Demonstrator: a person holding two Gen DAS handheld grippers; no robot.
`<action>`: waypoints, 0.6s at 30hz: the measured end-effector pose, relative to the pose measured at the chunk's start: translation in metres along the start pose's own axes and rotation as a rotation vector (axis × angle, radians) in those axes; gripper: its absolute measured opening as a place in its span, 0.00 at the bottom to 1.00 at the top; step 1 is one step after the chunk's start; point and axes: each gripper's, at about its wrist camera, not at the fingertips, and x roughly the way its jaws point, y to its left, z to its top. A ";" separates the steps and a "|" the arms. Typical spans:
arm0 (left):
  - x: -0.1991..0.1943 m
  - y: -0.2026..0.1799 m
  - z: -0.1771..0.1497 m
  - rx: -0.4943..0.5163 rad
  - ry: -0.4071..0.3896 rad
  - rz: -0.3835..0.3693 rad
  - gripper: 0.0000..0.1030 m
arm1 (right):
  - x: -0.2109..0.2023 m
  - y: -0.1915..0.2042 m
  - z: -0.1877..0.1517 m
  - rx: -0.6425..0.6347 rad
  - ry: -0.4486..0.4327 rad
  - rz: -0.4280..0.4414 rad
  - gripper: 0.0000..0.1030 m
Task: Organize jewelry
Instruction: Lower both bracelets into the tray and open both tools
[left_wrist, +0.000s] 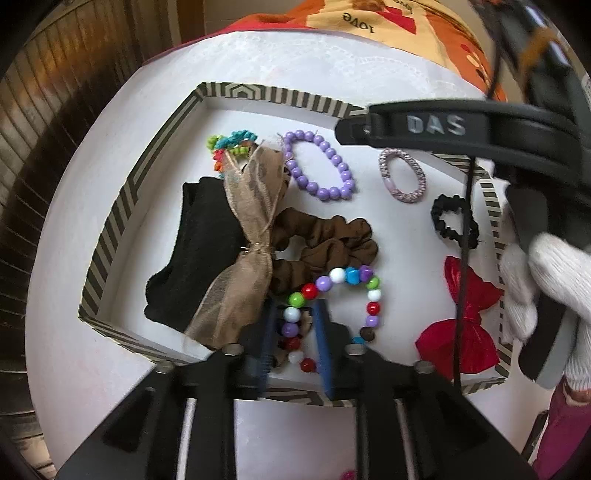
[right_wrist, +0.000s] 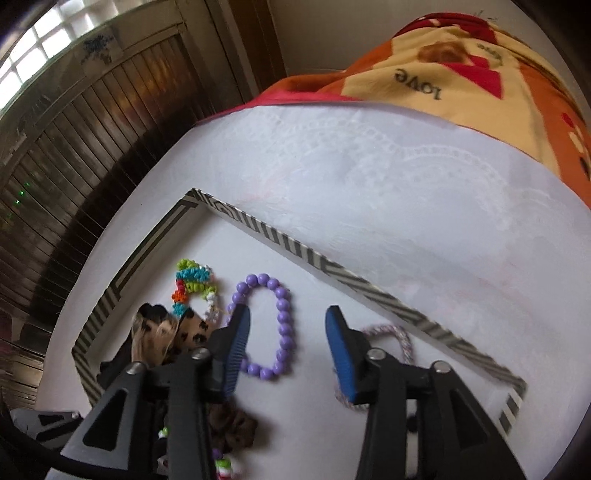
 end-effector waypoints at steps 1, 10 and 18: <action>0.000 -0.001 0.000 0.001 0.001 -0.004 0.09 | -0.003 0.001 -0.003 0.006 -0.003 -0.001 0.46; -0.020 -0.007 0.001 0.003 -0.006 -0.043 0.15 | -0.051 -0.022 -0.032 0.093 -0.058 -0.046 0.52; -0.061 0.018 -0.014 0.019 -0.066 0.000 0.15 | -0.103 -0.013 -0.075 0.118 -0.105 -0.068 0.53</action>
